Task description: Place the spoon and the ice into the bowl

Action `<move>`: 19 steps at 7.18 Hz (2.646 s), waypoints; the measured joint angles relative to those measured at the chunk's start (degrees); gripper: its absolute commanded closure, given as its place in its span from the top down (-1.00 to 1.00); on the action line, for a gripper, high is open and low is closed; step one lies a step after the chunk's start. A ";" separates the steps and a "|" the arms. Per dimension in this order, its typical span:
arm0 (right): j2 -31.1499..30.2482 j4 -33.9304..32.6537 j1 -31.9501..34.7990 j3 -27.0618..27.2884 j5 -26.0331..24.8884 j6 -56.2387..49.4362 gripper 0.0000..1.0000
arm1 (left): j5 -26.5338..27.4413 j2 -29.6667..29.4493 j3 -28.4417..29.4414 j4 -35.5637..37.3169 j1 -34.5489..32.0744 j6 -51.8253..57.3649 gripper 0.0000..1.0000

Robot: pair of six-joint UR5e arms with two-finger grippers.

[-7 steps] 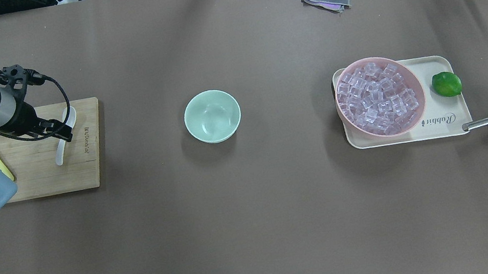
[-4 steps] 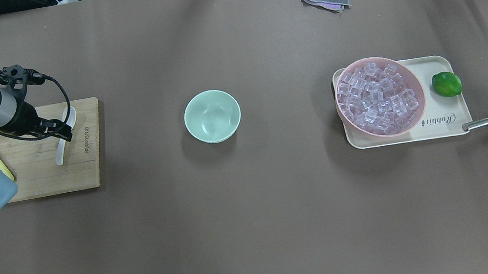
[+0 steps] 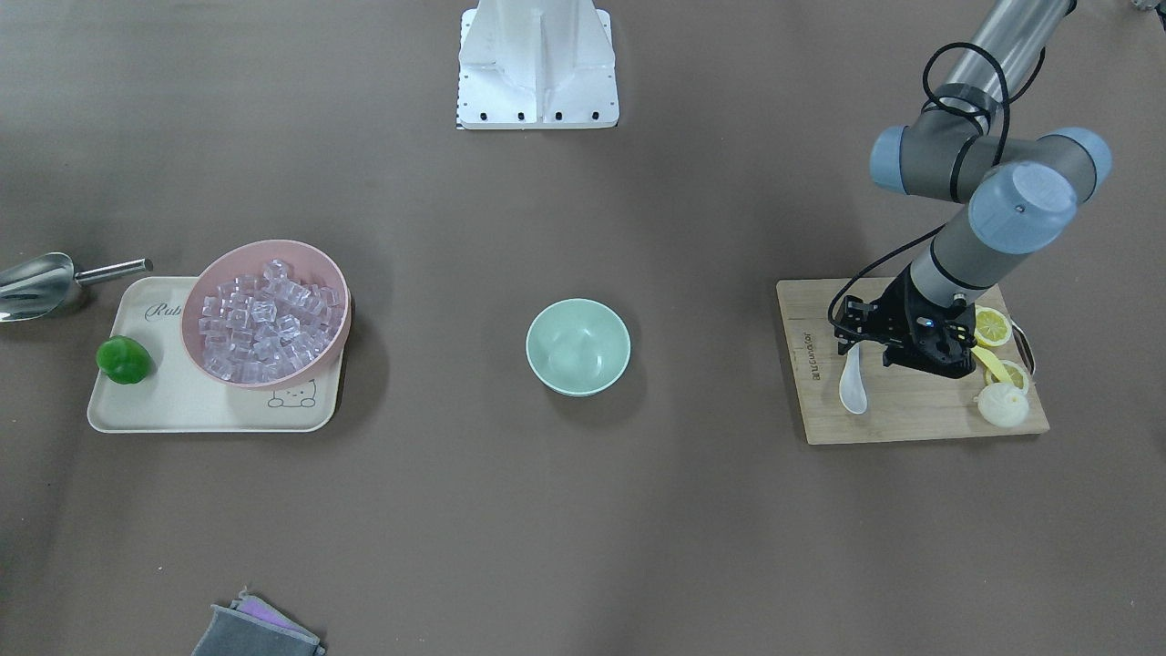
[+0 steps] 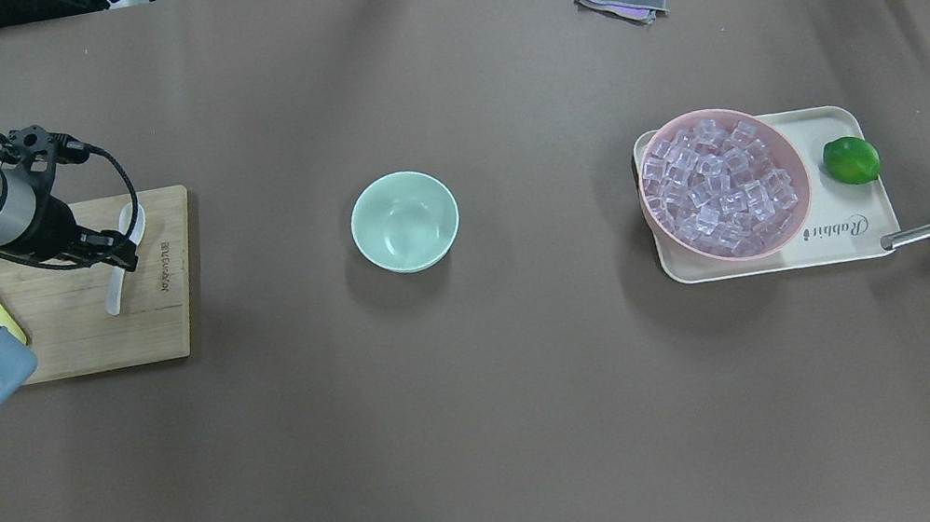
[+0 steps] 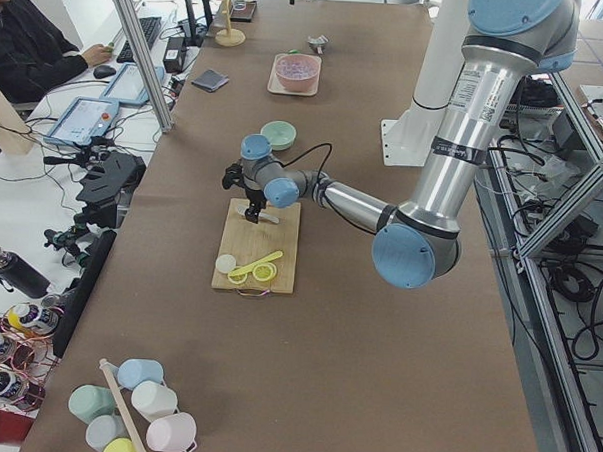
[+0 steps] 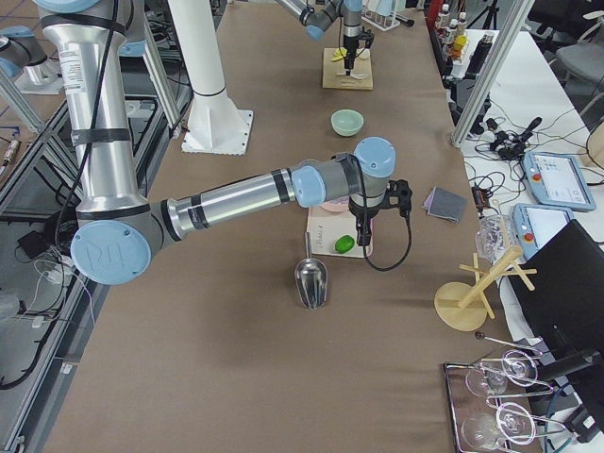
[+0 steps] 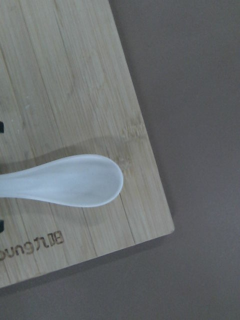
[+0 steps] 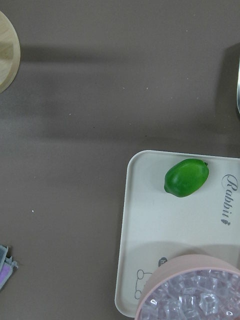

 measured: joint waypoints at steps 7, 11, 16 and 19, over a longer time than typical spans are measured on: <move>0.14 0.00 -0.08 -0.05 0.05 0.06 1.00 | 0.12 0.08 0.42 0.04 0.66 -0.65 -0.51; 0.34 0.00 -0.09 -0.03 0.16 0.01 1.00 | 0.14 0.28 0.10 0.08 0.58 -0.90 -1.00; 4.64 -0.02 -2.15 2.37 -0.44 5.12 1.00 | -0.63 -6.58 -11.24 17.30 -3.06 -0.18 -1.00; 6.77 0.19 -12.94 7.98 -7.80 20.75 1.00 | -0.31 -14.40 -12.52 25.74 -2.86 -1.06 -1.00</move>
